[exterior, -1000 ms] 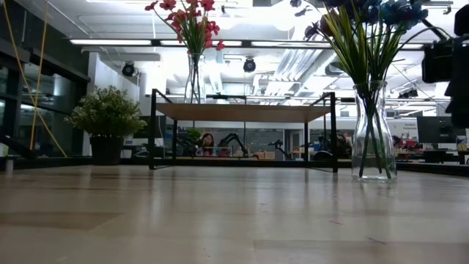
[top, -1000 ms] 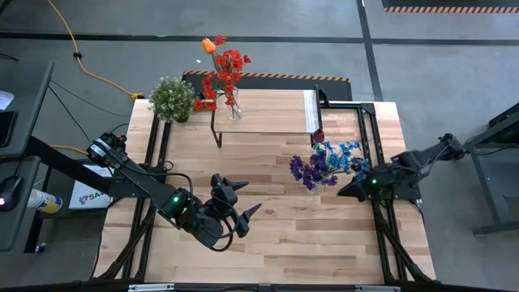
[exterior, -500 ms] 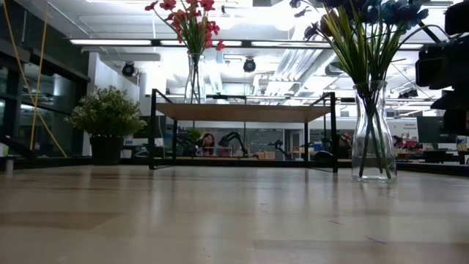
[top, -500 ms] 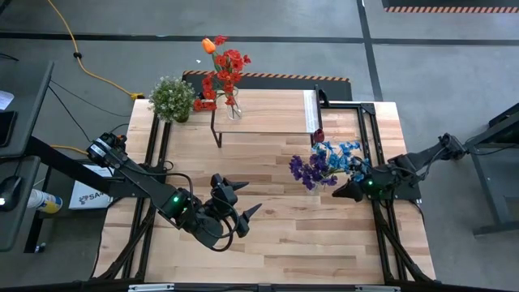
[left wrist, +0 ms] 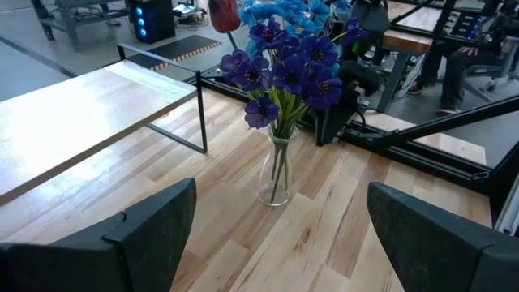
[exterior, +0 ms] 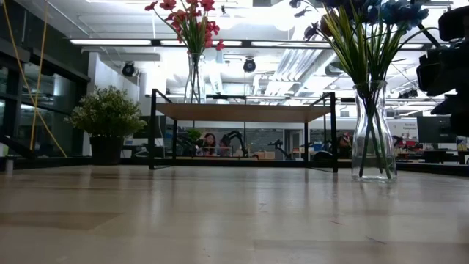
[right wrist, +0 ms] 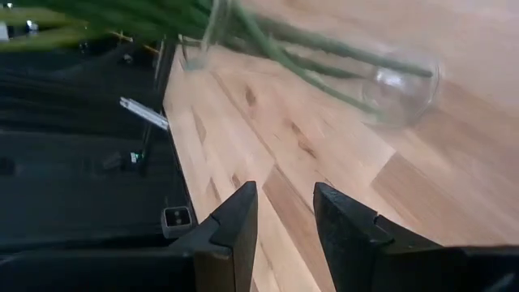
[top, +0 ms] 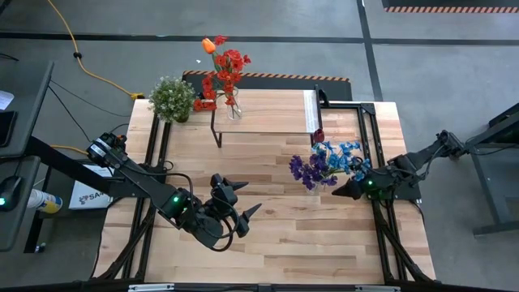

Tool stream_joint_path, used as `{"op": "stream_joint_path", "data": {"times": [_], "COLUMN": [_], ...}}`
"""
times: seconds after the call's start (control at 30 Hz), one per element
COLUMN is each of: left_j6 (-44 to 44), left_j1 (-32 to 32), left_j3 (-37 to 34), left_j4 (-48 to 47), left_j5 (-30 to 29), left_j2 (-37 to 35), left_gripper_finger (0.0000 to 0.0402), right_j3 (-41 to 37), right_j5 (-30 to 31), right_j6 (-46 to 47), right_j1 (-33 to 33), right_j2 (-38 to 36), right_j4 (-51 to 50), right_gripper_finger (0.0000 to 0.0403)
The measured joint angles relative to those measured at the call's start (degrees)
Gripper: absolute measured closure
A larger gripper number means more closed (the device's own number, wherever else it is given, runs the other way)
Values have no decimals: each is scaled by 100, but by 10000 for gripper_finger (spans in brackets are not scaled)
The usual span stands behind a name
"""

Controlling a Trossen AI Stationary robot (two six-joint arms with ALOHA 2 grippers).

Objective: Pick and place flowers into a vace then onto a shelf
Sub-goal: Put the right transparent vase on the shelf

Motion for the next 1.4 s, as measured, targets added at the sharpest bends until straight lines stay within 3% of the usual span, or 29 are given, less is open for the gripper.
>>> {"op": "stream_joint_path", "data": {"times": [0.07,0.2,0.4,0.6,0.87,1.4], "left_j6": [0,1,0,0,1,31], "left_j1": [0,-2,-2,-2,-2,-2], "left_j3": [0,0,-2,-4,-4,-4], "left_j4": [-2,-1,-2,0,0,-52], "left_j5": [2,33,35,28,28,21], "left_j2": [0,0,0,0,0,0], "left_gripper_finger": [9,9,9,9,9,9], "right_j3": [-9,-17,-17,-54,-62,-69], "right_j5": [239,1314,1951,1562,1441,1517], "right_j6": [-43,-409,-657,-420,-322,-1087], "right_j1": [2,0,-27,-66,-64,262], "right_j2": [-2,-4,-4,92,762,1198], "right_j4": [87,278,250,266,354,569], "right_gripper_finger": [289,289,289,289,289,289]}}
